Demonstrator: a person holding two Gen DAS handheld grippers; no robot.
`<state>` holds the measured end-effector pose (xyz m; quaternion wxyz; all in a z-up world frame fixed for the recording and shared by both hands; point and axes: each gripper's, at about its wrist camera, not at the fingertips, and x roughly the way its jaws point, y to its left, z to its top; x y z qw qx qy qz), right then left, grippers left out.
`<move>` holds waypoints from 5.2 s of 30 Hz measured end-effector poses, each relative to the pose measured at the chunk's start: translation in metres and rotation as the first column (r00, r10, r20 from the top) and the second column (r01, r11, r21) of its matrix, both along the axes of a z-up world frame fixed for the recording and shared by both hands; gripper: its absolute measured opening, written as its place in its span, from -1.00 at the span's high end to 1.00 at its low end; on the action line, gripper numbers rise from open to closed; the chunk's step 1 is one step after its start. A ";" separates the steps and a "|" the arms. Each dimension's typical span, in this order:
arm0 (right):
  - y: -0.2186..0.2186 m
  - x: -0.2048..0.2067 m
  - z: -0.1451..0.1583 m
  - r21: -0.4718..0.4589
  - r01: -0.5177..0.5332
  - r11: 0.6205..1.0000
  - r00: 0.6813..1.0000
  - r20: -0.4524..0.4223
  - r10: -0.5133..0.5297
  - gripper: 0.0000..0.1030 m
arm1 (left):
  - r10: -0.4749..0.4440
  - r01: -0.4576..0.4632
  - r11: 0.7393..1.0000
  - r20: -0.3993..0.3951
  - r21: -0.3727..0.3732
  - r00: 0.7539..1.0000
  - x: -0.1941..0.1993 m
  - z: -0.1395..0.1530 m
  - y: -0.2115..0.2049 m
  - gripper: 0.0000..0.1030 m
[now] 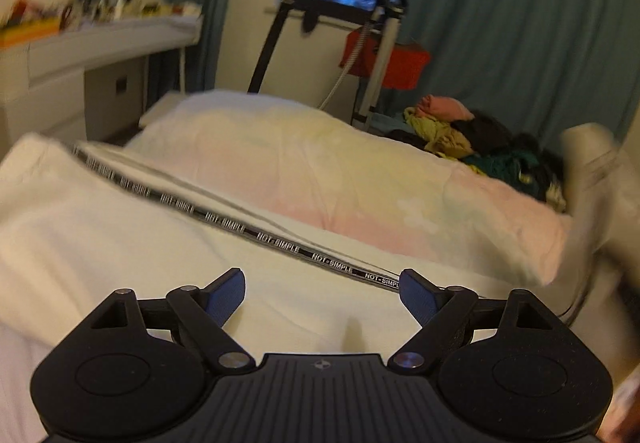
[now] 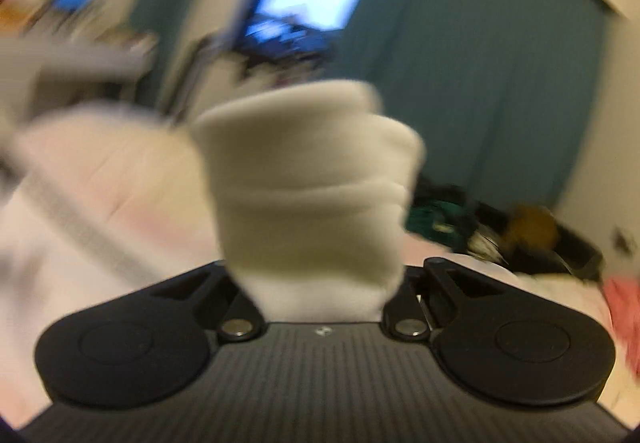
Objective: Fold clothes
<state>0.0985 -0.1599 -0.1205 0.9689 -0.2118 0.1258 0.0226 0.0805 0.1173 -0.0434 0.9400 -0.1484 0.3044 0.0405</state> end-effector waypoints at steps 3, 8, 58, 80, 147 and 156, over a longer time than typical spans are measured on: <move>0.032 -0.005 -0.033 -0.114 -0.088 0.990 0.993 -0.084 0.079 0.69 | 0.009 -0.010 0.999 -0.016 -0.047 1.000 0.002 -0.006 0.008 -0.66; 0.057 -0.011 -0.065 -0.210 -0.153 0.966 0.980 -0.157 0.121 0.66 | -0.007 0.006 0.998 -0.015 -0.065 1.000 0.001 -0.009 0.009 -0.66; -0.086 -0.009 -0.013 0.626 0.210 0.751 0.845 -0.503 0.183 -0.54 | -0.429 0.430 0.902 -0.044 0.027 0.902 0.012 -0.052 -0.071 0.57; -0.081 0.001 -0.018 0.591 0.226 0.774 0.855 -0.501 0.133 -0.59 | -0.593 0.530 0.770 -0.090 -0.354 0.800 0.035 -0.071 -0.044 0.06; -0.057 0.025 -0.040 0.439 0.217 0.872 0.910 -0.415 -0.018 -0.59 | -0.320 0.315 0.946 -0.078 -0.072 0.944 0.138 -0.068 -0.038 0.44; -0.056 0.011 -0.028 0.457 0.218 0.862 0.912 -0.410 -0.014 -0.58 | -0.213 0.209 0.976 -0.073 -0.069 0.974 0.045 -0.021 -0.006 -0.43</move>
